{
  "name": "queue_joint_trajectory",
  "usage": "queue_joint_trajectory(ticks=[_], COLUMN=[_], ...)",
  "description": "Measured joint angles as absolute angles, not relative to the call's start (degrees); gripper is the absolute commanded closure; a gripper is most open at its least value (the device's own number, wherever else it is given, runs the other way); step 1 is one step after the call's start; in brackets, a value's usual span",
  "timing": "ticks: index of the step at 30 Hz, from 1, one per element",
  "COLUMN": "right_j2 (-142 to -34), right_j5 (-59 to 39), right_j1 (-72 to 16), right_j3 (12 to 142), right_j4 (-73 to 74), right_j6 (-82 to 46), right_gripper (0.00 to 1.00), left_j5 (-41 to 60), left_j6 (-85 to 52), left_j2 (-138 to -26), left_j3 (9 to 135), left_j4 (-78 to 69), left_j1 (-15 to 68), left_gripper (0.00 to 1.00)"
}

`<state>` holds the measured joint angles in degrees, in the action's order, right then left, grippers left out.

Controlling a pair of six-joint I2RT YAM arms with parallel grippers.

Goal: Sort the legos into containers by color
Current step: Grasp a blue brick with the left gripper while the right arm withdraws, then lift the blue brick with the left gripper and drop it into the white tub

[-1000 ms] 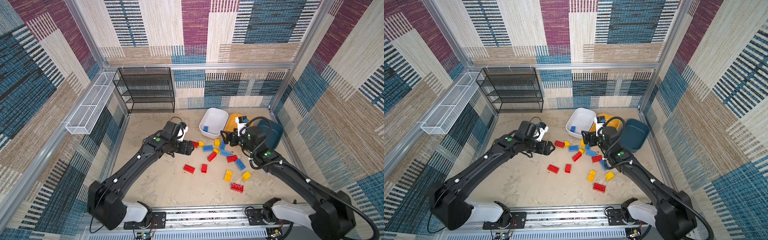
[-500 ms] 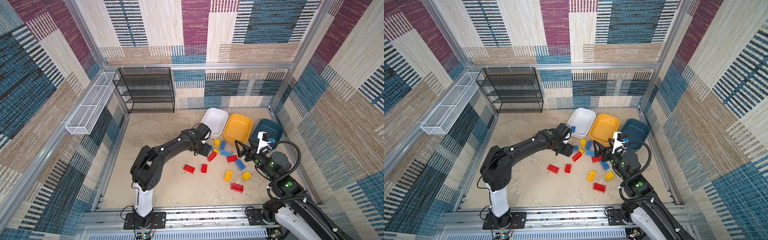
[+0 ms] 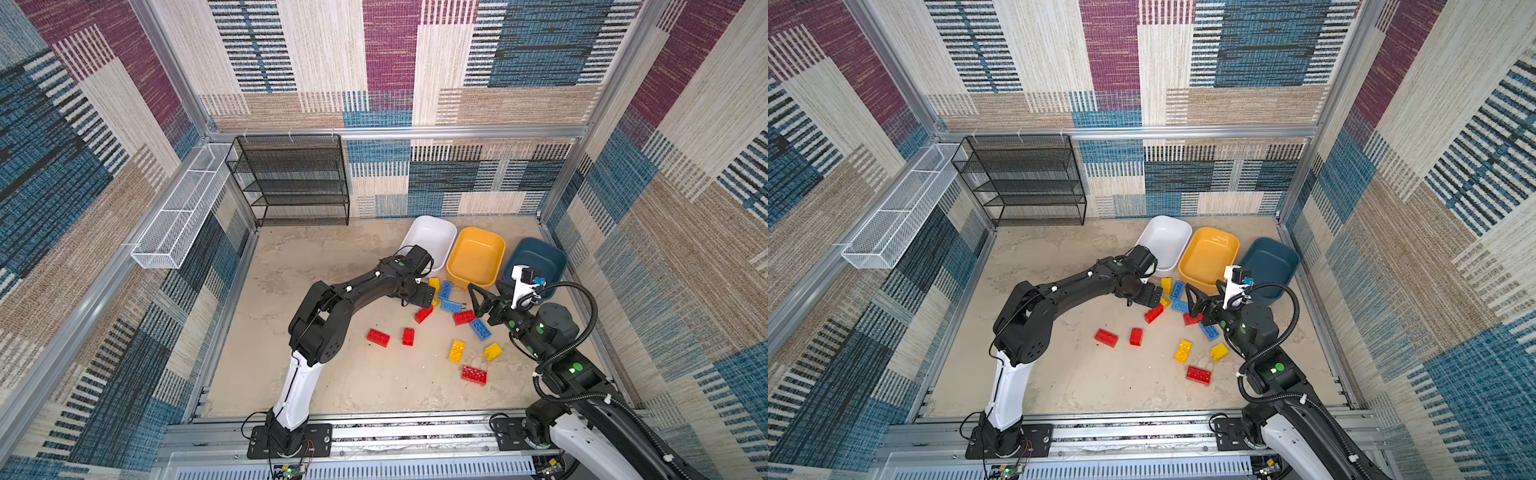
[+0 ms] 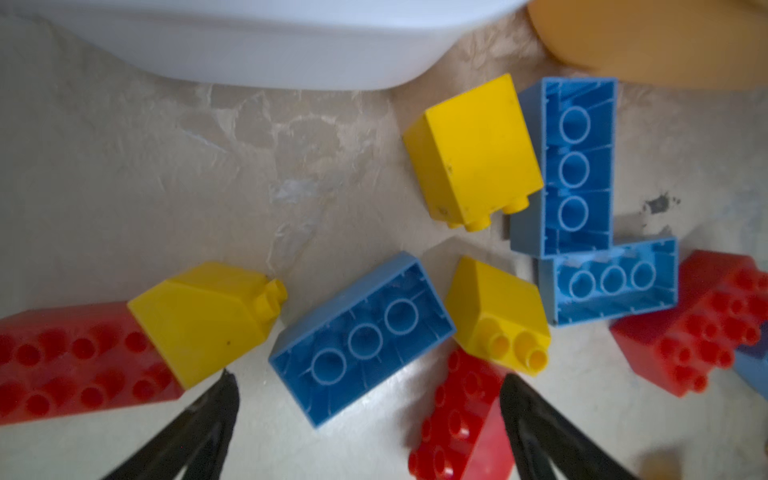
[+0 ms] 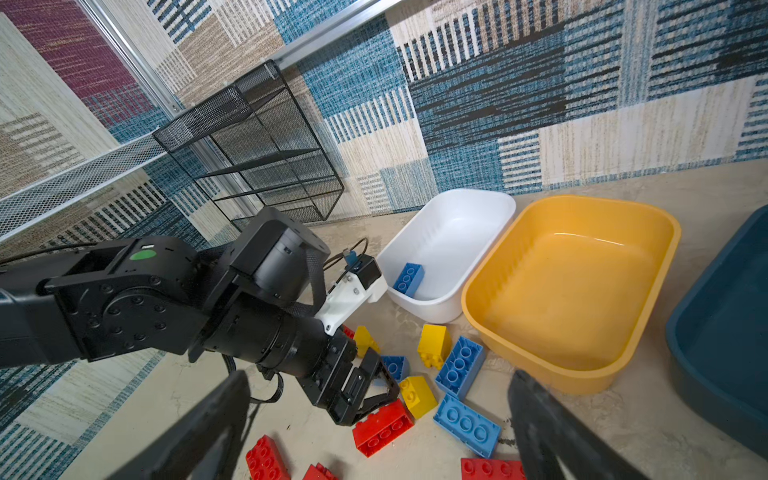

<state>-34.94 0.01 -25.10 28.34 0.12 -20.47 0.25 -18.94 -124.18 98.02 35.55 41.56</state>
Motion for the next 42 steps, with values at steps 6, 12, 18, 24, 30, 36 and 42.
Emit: queue_joint_trajectory(ticks=[6,12,18,24,30,36,42], right_j2=[-34.89,-34.92,-35.18,-35.27,-35.33,-35.14,-34.92], right_j5=[0.01,0.01,-0.01,-0.03,-0.03,-0.03,-0.03], right_j1=[-25.10,-25.10,-25.10,-25.10,-25.10,-25.10,-25.10], right_j3=[28.34,28.34,28.34,28.34,28.34,28.32,28.29], right_j4=[0.08,0.05,0.08,0.05,0.08,-0.01,-0.10], right_j6=[-20.47,-20.47,-20.45,-20.45,-20.43,-20.43,-20.43], right_gripper=[0.04,0.05,0.05,0.05,0.06,0.06,0.06], left_j5=[0.01,-0.08,-3.92,-7.75,-9.41,-10.31,-10.33], left_j6=[-22.50,-24.27,-25.02,-25.10,-25.08,-24.80,-24.53], left_j2=[-127.28,-127.76,-126.30,-123.63,-123.00,-124.31,-124.73], left_j3=[101.47,101.75,98.56,95.00,94.08,96.16,96.23], left_j4=[35.03,34.09,35.11,36.47,36.69,37.12,37.32], left_j1=[41.76,41.87,41.95,41.87,42.04,42.02,42.06], left_gripper=[0.11,0.12,0.11,0.12,0.12,0.19,0.32])
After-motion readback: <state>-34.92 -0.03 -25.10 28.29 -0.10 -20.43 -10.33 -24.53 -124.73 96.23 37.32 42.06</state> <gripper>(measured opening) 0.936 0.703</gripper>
